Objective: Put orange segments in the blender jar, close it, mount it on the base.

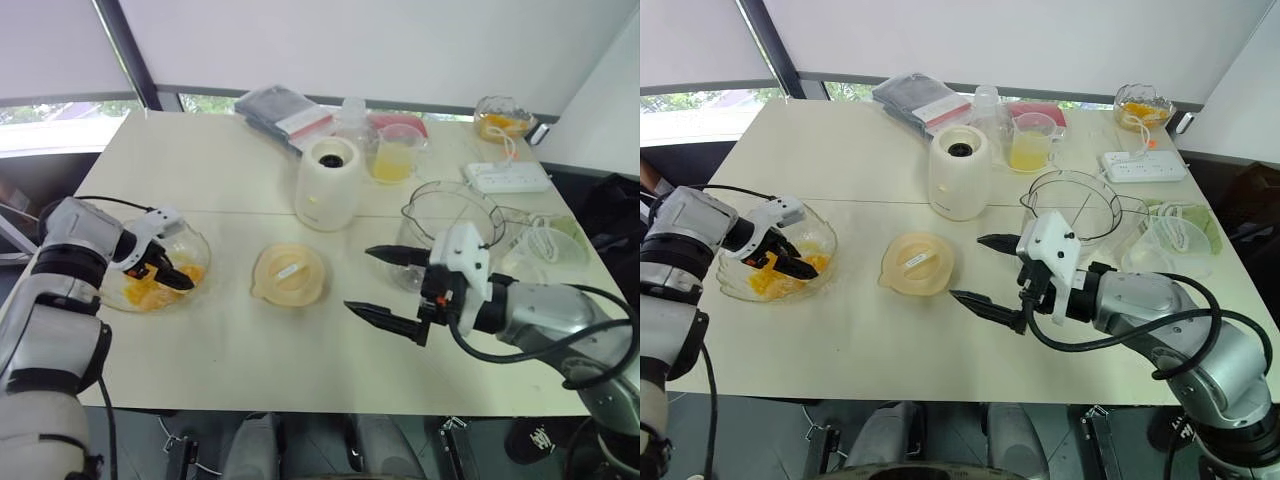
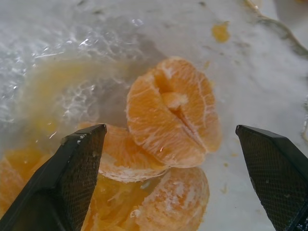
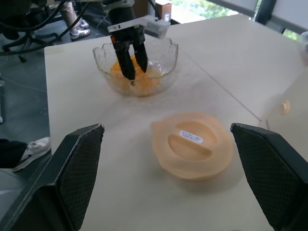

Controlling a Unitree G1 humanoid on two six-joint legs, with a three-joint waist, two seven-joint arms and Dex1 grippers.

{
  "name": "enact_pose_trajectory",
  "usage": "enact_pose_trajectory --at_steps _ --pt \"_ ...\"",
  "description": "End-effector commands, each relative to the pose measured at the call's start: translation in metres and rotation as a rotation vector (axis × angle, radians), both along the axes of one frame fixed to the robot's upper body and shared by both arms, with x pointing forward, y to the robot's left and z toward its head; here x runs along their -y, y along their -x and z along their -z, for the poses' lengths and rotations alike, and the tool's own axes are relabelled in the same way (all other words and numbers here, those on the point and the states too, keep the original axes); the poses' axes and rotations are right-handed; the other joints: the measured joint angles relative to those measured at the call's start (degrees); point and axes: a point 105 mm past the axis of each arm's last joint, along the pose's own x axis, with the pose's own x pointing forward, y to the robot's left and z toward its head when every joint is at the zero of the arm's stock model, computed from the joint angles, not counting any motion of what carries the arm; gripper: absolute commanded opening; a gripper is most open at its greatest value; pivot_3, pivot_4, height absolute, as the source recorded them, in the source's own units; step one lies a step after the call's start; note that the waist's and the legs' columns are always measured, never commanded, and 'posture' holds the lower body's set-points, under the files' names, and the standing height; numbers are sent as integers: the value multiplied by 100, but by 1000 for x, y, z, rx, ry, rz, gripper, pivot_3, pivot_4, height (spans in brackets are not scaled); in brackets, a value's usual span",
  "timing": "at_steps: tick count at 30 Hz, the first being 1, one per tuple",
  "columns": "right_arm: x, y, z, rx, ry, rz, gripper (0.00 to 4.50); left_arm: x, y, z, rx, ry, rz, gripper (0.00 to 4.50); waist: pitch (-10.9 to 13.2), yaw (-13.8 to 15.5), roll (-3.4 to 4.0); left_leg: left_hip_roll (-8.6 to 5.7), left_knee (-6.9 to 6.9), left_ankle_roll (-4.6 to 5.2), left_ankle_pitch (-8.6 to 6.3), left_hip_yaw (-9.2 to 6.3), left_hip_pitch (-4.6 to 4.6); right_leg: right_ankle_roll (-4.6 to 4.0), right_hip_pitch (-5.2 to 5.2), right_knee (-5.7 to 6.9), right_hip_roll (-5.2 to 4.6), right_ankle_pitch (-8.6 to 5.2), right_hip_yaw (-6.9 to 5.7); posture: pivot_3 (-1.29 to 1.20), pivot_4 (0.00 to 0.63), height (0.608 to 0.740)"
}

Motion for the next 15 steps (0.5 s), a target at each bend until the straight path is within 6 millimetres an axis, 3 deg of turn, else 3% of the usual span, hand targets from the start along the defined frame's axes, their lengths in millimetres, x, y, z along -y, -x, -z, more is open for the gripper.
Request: enact_pose_trajectory --at_steps 1,15 --pt "1 -1 -9 33 -1 -25 4441 -1 -1 0 -4 -41 -20 4500 0 0 0 0 0 0 0 0 0 0 0 0 0 0 0 0 150 740" --pt "-3 -7 -6 46 6 -33 4441 27 -3 10 -21 -33 52 4500 0 30 0 -2 0 0 0 1 0 0 1 -1 -6 0 0 0 150 740"
